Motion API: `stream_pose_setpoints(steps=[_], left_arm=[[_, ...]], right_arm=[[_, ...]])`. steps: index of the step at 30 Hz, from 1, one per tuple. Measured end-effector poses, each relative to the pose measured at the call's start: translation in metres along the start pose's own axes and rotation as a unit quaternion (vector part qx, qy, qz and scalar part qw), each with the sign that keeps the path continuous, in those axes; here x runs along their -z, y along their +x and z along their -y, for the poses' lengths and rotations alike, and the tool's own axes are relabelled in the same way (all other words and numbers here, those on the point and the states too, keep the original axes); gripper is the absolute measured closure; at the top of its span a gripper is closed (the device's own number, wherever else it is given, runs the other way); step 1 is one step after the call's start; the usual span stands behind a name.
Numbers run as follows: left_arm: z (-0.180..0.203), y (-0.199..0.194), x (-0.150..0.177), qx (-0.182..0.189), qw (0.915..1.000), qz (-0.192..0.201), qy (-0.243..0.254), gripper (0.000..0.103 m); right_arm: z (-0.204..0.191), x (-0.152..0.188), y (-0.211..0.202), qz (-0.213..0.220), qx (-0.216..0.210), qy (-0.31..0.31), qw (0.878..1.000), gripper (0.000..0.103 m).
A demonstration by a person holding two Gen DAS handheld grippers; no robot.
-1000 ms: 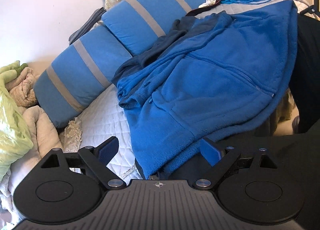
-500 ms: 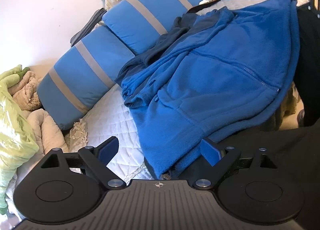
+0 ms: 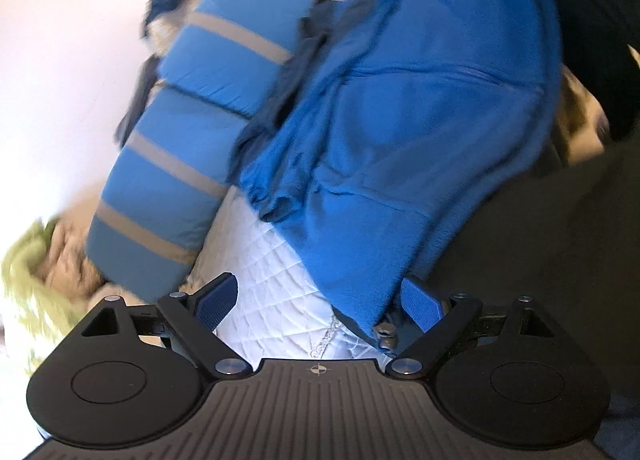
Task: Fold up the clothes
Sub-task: 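Move both grippers to the fleece hem edge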
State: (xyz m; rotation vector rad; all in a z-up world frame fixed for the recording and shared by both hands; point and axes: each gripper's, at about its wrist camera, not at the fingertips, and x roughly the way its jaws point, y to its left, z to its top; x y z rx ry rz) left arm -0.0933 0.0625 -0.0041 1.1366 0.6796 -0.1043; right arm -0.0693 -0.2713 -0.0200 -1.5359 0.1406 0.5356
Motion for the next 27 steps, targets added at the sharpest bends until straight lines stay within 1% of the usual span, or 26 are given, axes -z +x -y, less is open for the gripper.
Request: stream_pose_setpoints(steps=[3, 7, 13, 19, 22, 27], left_arm=[[0.010, 0.000, -0.001, 0.021, 0.9994, 0.003, 0.027, 0.013], [0.024, 0.005, -0.004, 0.001, 0.9975, 0.005, 0.070, 0.013], [0.029, 0.013, -0.011, -0.013, 0.9944, 0.000, 0.105, 0.011], [0.042, 0.019, -0.019, -0.064, 0.9886, 0.001, 0.136, 0.011], [0.045, 0.019, -0.020, -0.078, 0.9862, 0.000, 0.146, 0.012], [0.045, 0.018, -0.019, -0.078, 0.9872, -0.001, 0.139, 0.016]], right_arm=[[0.003, 0.001, 0.002, 0.000, -0.004, 0.013, 1.000, 0.003], [0.002, 0.003, 0.001, 0.001, 0.000, 0.028, 1.000, 0.003], [-0.001, 0.003, -0.003, 0.001, 0.006, 0.029, 1.000, 0.003], [-0.002, 0.002, -0.002, 0.000, 0.010, 0.033, 0.999, 0.003], [-0.002, 0.003, -0.002, 0.000, 0.012, 0.038, 0.999, 0.003], [-0.002, 0.003, -0.002, -0.001, 0.012, 0.050, 0.999, 0.003]])
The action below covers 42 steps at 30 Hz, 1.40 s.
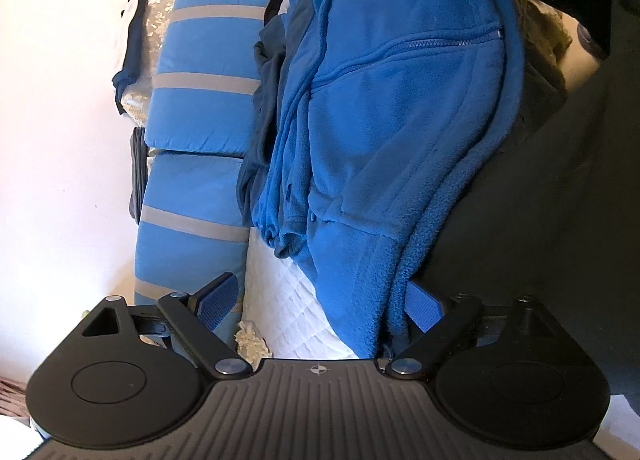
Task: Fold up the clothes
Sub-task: 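Move both grippers to the fleece hem edge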
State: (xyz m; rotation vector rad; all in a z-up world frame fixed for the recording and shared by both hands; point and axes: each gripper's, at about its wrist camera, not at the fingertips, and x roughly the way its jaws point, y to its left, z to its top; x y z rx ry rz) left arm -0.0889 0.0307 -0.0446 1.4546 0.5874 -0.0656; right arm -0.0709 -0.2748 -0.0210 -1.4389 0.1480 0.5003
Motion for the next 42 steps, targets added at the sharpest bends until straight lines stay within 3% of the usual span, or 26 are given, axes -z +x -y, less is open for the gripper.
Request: stream_pose_setpoints(steps=[7, 17, 24, 30, 36, 40, 42], left_arm=[[0.007, 0.000, -0.001, -0.006, 0.9999, -0.004, -0.008, 0.044], [0.001, 0.003, -0.002, 0.016, 0.9996, -0.010, -0.020, 0.051], [0.012, -0.001, 0.004, -0.011, 0.9997, -0.020, 0.007, 0.051], [0.012, 0.011, 0.014, -0.021, 0.9975, -0.065, 0.020, 0.051], [0.009, -0.005, 0.002, -0.013, 0.9999, 0.004, 0.003, 0.052], [0.017, -0.001, -0.002, 0.004, 0.9997, 0.010, 0.023, 0.078], [0.019, 0.001, 0.000, 0.014, 0.9996, 0.010, 0.023, 0.089]], right_arm=[[-0.005, 0.000, -0.004, 0.000, -0.013, -0.004, 1.000, 0.018], [-0.002, -0.010, 0.004, -0.018, -0.029, -0.027, 0.999, 0.021], [-0.008, -0.012, 0.003, -0.019, -0.046, -0.041, 0.998, 0.044], [-0.005, -0.008, 0.003, -0.024, -0.047, -0.018, 0.998, 0.040], [-0.003, -0.007, 0.003, -0.021, -0.044, -0.007, 0.999, 0.037], [-0.004, -0.007, 0.003, -0.016, -0.052, -0.015, 0.998, 0.042], [-0.007, -0.007, 0.002, -0.012, -0.059, -0.030, 0.998, 0.056]])
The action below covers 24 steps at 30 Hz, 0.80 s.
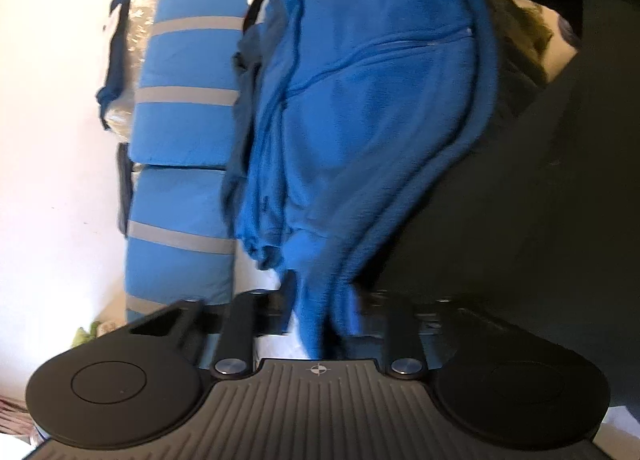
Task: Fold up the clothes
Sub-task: 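Move both grippers to the fleece hem edge, then pinch the fleece hem with the left gripper while the right gripper pinches beside it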
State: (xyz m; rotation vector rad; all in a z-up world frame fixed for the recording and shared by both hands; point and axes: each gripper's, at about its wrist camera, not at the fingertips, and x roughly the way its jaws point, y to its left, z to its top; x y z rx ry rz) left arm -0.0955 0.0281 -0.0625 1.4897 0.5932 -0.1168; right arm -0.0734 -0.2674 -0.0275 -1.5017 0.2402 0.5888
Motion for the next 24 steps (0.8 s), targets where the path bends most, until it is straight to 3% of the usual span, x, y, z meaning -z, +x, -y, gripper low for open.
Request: stream_pose_setpoints(steps=[2, 3, 5, 10, 15, 18, 20, 24], left_arm=[[0.001, 0.000, 0.002, 0.001, 1.0000, 0.002, -0.001, 0.092], [-0.001, 0.000, 0.003, 0.002, 1.0000, 0.001, -0.009, 0.092], [-0.007, -0.002, 0.006, 0.000, 0.9996, -0.001, -0.029, 0.093], [-0.031, -0.015, 0.019, -0.030, 0.9962, 0.000, -0.081, 0.093], [-0.057, -0.032, 0.030, -0.048, 0.9892, 0.001, -0.139, 0.094], [-0.063, -0.045, 0.031, -0.045, 0.9875, 0.005, -0.151, 0.095], [-0.065, -0.053, 0.033, -0.042, 0.9871, 0.005, -0.155, 0.101], [-0.069, -0.057, 0.034, -0.032, 0.9848, 0.002, -0.171, 0.102]], right_arm=[[-0.002, 0.000, 0.000, 0.002, -0.018, 0.001, 1.000, 0.067], [-0.004, 0.000, 0.000, 0.002, -0.018, -0.003, 1.000, 0.086], [-0.006, 0.000, 0.001, 0.001, -0.017, -0.002, 1.000, 0.090], [0.007, 0.005, -0.004, 0.001, 0.008, 0.045, 0.999, 0.092], [0.035, 0.020, -0.016, -0.012, 0.051, 0.139, 0.989, 0.094], [0.047, 0.026, -0.028, -0.013, 0.052, 0.175, 0.983, 0.095], [0.052, 0.029, -0.036, -0.008, 0.053, 0.191, 0.980, 0.095], [0.058, 0.028, -0.043, -0.005, 0.049, 0.203, 0.978, 0.096]])
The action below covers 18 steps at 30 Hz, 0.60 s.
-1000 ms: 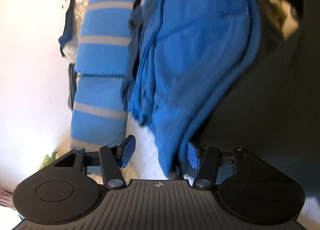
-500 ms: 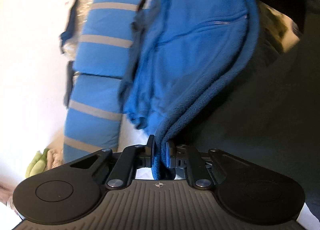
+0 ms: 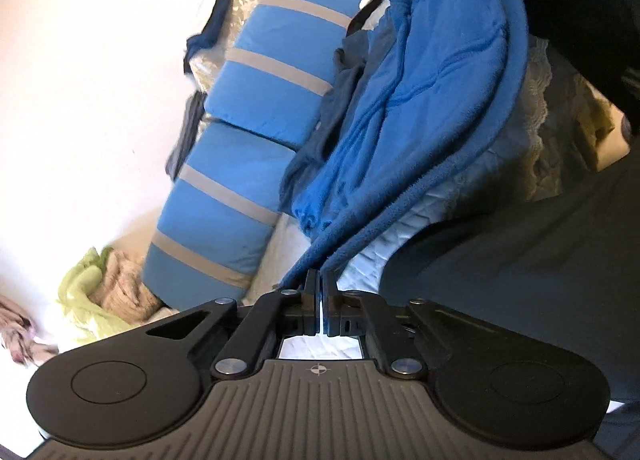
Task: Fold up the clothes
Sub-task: 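Pinch the fleece hem with the left gripper while the right gripper pinches beside it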
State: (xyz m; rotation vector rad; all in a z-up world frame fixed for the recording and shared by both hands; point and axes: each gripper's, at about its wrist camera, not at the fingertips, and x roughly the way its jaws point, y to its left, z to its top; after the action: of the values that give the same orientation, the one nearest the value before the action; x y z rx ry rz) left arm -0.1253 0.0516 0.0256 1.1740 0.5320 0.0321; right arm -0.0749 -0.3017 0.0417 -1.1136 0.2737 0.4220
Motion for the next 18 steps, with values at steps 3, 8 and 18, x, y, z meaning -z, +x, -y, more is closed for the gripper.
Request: stream_pose_setpoints(steps=[3, 8, 18], left_arm=[[0.010, 0.006, 0.001, -0.016, 0.9997, 0.006, 0.016, 0.101], [0.023, 0.013, 0.004, -0.013, 0.9996, 0.000, 0.025, 0.098], [0.048, 0.014, 0.014, 0.036, 0.9966, 0.000, 0.074, 0.036]], right_arm=[[-0.001, -0.002, 0.000, 0.002, 0.000, 0.006, 1.000, 0.096], [-0.010, -0.002, 0.002, 0.001, -0.023, -0.014, 1.000, 0.096], [-0.026, 0.009, 0.008, -0.015, -0.043, -0.021, 0.999, 0.095]])
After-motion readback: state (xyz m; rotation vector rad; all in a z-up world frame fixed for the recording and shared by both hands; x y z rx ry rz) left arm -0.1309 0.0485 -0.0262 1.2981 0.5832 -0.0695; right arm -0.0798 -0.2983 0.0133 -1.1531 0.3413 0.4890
